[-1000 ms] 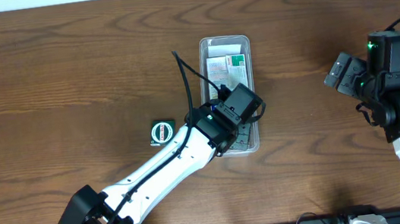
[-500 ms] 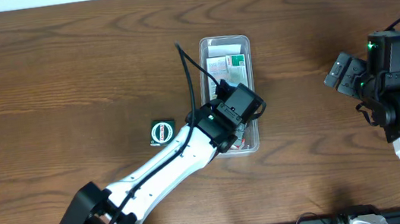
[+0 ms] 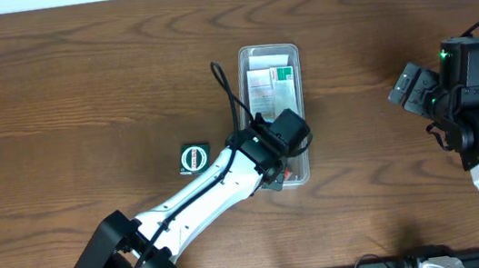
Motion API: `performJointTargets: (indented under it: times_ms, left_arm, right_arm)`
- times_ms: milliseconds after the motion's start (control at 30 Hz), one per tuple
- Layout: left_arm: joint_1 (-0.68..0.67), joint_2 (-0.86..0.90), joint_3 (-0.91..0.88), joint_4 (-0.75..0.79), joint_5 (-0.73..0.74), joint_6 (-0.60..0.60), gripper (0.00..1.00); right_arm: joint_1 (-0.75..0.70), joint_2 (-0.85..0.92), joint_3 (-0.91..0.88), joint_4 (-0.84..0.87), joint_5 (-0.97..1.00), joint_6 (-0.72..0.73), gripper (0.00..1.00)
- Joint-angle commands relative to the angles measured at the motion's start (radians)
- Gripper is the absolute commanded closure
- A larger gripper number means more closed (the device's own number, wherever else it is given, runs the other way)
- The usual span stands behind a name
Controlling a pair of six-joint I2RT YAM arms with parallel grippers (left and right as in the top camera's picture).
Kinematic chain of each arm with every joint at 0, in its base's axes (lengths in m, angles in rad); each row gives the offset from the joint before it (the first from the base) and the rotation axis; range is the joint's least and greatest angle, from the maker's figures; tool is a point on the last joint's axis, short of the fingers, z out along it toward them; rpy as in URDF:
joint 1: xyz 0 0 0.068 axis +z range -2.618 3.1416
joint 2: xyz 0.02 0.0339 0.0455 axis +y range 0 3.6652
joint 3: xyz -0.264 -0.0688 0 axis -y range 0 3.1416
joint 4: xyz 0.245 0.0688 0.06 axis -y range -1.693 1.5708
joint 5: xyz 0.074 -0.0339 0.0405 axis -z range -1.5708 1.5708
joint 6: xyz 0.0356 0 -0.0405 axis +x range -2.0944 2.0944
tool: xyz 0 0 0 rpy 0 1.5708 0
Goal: Pack container
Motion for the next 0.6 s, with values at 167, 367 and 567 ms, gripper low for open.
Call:
performJointTargets:
  times_ms: [167, 367, 567]
  left_arm:
    - [0.001, -0.024, -0.01, 0.042, 0.04, 0.0, 0.94]
    - [0.001, -0.069, -0.01, 0.121, -0.009, 0.006, 0.94]
    - [0.001, -0.07, -0.01, 0.163, -0.04, 0.014, 0.93]
  right_arm:
    - [-0.008, 0.0, 0.002, 0.0, 0.003, -0.004, 0.01]
    - [-0.008, 0.0, 0.002, 0.0, 0.003, -0.004, 0.01]
    - [-0.008, 0.0, 0.002, 0.0, 0.003, -0.004, 0.01]
